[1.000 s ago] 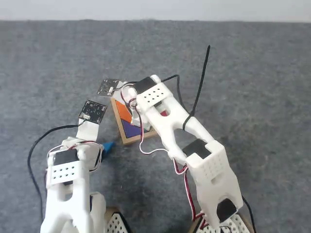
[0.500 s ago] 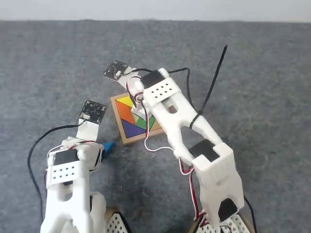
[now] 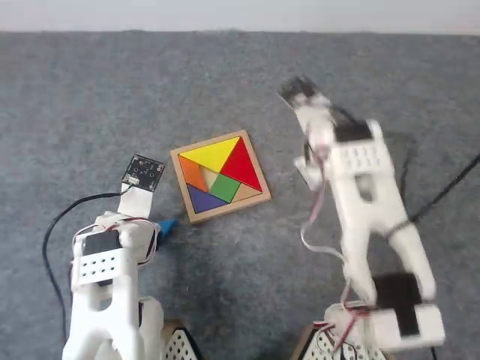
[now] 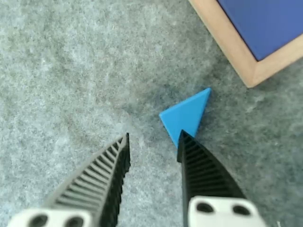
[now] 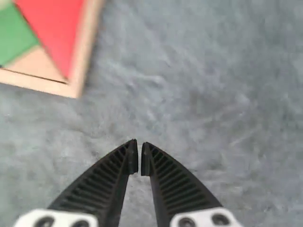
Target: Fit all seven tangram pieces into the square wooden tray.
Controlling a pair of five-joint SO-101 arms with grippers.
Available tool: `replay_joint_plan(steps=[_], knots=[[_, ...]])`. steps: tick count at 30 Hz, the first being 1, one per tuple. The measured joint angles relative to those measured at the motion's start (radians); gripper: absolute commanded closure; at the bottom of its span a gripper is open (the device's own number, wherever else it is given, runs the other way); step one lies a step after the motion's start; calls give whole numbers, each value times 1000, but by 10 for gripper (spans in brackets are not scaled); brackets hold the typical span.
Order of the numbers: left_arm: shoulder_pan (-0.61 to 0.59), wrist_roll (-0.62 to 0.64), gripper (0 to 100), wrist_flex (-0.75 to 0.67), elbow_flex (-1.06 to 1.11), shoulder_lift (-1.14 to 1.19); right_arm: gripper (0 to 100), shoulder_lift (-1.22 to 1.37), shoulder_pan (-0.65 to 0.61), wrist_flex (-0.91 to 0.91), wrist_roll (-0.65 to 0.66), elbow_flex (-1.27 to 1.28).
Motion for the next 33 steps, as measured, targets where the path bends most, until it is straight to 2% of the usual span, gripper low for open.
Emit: replay_joint_plan(steps=[2,5,14,22,26,29,33], knots=[[0,0,809,0,0,0,989,-74,9,-146,0,212],[0,2,805,0,0,0,989,-115,8,-224,2,359],[114,0,779,69,-69,0,989,-41,8,-282,2,370],[144,-209,778,83,-95,0,989,-40,8,-282,2,370],[144,-235,778,83,-120,12,989,-38,8,-282,2,370],[144,-235,780,83,-169,114,990,-38,8,-282,2,370],[138,-235,783,83,-302,371,991,-38,8,-282,2,370]])
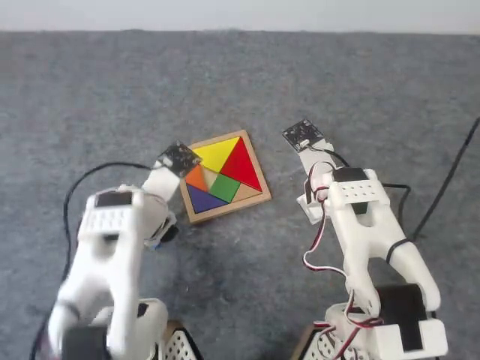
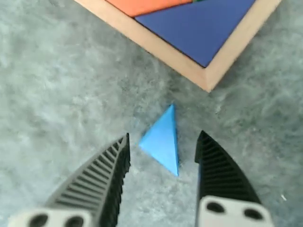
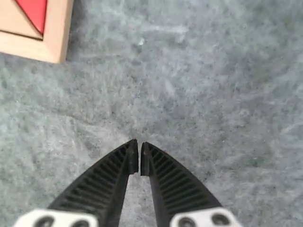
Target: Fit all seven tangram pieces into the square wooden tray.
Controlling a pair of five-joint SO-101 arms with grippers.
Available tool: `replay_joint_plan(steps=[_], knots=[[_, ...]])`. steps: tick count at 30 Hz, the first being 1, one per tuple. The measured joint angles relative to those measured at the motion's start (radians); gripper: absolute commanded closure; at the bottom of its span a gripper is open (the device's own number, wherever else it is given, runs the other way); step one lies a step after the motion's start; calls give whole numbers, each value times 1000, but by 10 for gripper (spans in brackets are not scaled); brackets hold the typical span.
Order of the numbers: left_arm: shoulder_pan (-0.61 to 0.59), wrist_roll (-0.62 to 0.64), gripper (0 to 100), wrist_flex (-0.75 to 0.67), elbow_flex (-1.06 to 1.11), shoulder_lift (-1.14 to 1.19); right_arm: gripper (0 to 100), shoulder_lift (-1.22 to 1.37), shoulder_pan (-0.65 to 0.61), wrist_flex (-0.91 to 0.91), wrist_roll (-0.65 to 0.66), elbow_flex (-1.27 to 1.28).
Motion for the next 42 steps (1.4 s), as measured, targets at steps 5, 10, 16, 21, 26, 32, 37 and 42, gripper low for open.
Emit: replay_joint_plan(steps=[5,10,16,21,26,32,37,42], knots=[[-21,6,783,44,-183,327,991,0,0,0,0,0],[-46,15,783,80,-288,446,991,0,0,0,0,0],[-48,17,771,100,-315,462,991,0,0,0,0,0],[-49,58,761,117,-336,489,991,0,0,0,0,0],[-51,64,775,210,-468,621,991,0,0,0,0,0],[-51,66,782,285,-568,709,991,0,0,0,0,0],[-51,9,783,295,-572,710,990,0,0,0,0,0],[-51,-15,783,299,-575,715,990,0,0,0,0,0]])
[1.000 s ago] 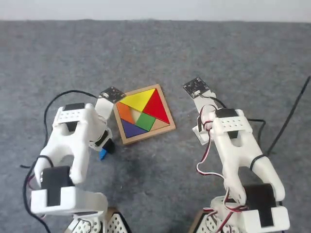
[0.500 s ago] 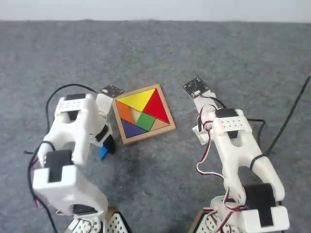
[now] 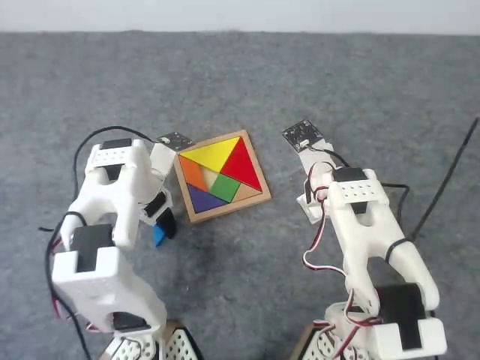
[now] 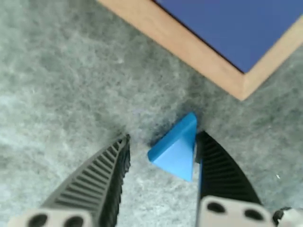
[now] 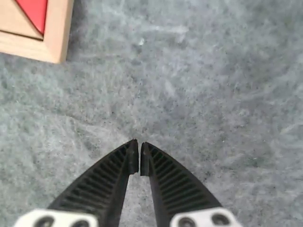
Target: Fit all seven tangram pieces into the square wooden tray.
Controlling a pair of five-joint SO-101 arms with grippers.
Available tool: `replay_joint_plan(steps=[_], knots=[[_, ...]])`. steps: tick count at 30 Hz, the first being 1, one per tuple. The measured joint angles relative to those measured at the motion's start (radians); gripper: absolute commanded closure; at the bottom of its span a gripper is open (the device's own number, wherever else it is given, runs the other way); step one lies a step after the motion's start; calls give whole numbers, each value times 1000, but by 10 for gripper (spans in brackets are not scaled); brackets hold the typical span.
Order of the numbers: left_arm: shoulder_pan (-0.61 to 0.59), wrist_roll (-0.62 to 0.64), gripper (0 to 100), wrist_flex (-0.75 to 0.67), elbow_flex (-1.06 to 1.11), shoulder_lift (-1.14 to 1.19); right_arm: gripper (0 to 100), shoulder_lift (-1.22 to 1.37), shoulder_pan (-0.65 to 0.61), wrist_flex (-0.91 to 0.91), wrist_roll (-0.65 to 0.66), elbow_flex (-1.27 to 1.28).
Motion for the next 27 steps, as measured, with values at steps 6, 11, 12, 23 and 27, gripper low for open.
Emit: replay_joint_plan(steps=[6,11,12,23,27], knots=[[0,0,794,3,-3,0,991,0,0,0,0,0],[0,29,874,3,2,0,991,0,0,0,0,0],[2,34,893,3,2,0,991,0,0,0,0,0],[55,49,899,15,40,-14,991,0,0,0,0,0],[51,49,756,15,40,-14,991,0,0,0,0,0]])
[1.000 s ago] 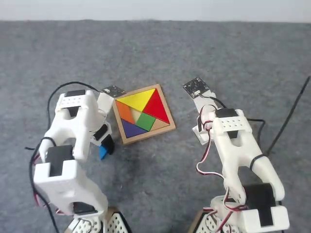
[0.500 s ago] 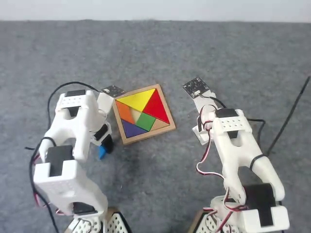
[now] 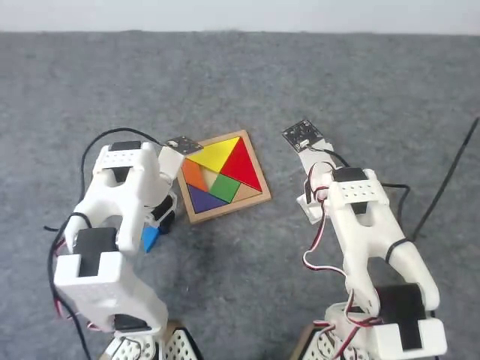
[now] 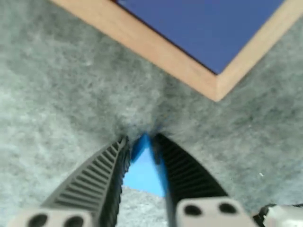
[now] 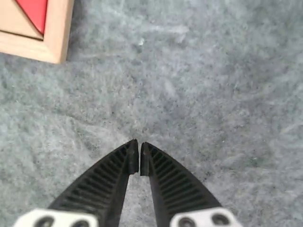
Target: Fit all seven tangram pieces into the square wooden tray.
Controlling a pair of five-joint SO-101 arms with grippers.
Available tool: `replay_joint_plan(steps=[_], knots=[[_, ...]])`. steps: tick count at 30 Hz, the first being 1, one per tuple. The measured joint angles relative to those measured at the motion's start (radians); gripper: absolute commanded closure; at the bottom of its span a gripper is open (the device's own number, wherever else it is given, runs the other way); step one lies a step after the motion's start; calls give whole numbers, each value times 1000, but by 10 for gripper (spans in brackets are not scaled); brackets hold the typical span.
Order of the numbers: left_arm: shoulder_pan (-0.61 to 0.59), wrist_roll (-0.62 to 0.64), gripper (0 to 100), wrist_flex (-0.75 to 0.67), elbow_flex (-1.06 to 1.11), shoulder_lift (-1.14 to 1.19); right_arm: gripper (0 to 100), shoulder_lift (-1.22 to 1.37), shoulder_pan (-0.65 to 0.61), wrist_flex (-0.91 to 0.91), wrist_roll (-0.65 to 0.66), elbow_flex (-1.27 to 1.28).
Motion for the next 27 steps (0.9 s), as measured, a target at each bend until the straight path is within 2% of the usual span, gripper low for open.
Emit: replay_joint_plan(steps=[12,23,27], knots=[[-170,46,732,28,-29,11,990,0,0,0,0,0],[-213,98,732,21,34,-41,990,0,0,0,0,0],[-215,98,732,-48,132,-110,990,0,0,0,0,0]])
